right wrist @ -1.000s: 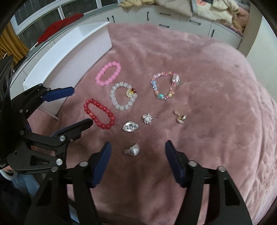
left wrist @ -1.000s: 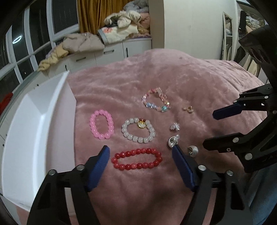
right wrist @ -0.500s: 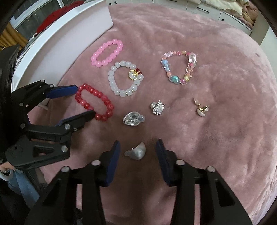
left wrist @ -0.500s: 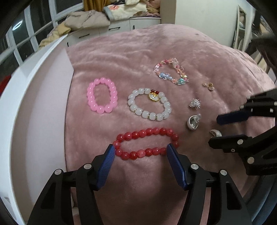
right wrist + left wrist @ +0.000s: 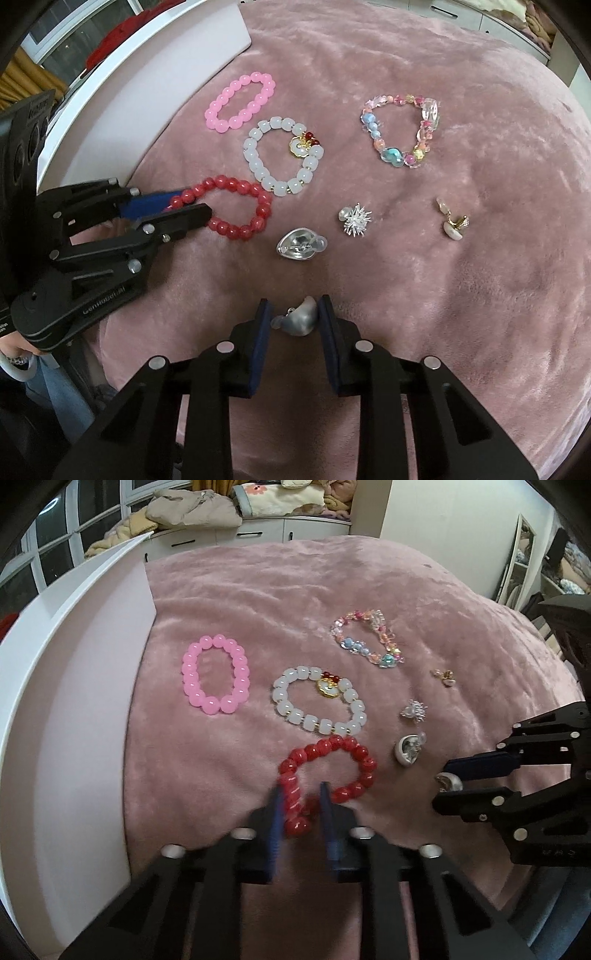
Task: Organize jewelry
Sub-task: 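Reach the left gripper to the red bead bracelet and grasp it, then carry the red bracelet into the white tray and open the left gripper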
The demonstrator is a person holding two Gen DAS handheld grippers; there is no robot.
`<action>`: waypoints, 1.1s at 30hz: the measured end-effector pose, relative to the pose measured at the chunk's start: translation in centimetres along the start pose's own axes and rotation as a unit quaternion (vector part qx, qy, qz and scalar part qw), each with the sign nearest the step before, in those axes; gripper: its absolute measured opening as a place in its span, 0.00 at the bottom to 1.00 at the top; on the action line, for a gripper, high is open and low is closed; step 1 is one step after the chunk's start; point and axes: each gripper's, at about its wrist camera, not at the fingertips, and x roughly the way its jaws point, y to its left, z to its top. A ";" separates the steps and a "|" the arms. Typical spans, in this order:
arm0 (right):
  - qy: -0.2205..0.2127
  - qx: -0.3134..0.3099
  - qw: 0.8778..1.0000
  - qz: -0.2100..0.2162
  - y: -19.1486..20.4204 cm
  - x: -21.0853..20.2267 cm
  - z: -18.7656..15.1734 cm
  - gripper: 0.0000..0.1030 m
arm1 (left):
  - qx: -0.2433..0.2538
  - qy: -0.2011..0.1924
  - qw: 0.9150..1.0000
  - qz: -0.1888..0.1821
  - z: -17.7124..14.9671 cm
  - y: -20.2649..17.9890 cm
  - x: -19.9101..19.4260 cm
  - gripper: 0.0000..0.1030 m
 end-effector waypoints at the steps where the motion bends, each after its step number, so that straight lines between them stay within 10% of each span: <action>1: -0.001 0.000 1.000 0.000 0.0 -0.1 0.1 0.26 | -0.005 0.001 1.000 -0.005 0.0 0.1 0.0 0.14; 33: -0.108 0.002 0.994 0.023 1.3 -7.1 2.8 0.26 | -0.001 -0.067 0.997 -0.032 1.6 -0.1 -7.9 0.14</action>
